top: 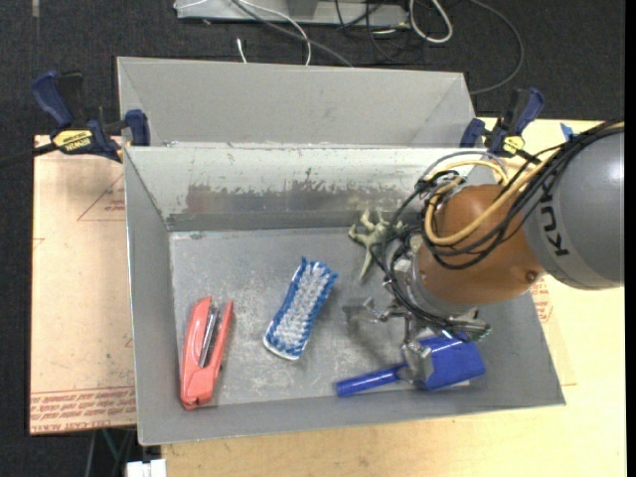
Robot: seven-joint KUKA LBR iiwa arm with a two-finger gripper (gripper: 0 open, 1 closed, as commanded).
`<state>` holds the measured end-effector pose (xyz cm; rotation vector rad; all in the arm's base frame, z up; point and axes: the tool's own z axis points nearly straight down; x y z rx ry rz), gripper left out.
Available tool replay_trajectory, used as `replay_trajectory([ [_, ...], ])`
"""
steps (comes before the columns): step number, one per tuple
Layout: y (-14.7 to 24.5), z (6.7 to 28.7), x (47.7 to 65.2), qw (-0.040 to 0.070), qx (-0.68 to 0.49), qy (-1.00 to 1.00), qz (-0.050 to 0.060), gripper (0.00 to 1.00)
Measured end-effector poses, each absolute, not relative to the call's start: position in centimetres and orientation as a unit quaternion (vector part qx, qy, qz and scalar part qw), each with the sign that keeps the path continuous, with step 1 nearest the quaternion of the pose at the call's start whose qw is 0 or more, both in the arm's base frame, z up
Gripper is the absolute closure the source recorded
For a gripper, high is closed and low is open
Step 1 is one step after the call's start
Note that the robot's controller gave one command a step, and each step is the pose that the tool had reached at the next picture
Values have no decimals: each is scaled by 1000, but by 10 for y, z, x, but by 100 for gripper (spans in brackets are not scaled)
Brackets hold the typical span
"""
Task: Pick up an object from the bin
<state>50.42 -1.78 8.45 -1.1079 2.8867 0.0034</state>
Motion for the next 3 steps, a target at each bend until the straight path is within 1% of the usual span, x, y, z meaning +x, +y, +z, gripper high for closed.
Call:
replay_trajectory([
  [1, -34, 71, 496, 26, -354, 935, 2, 0],
  [2, -50, 72, 493, 27, -345, 938, 3, 100],
  [3, -50, 72, 493, 27, -345, 938, 3, 100],
])
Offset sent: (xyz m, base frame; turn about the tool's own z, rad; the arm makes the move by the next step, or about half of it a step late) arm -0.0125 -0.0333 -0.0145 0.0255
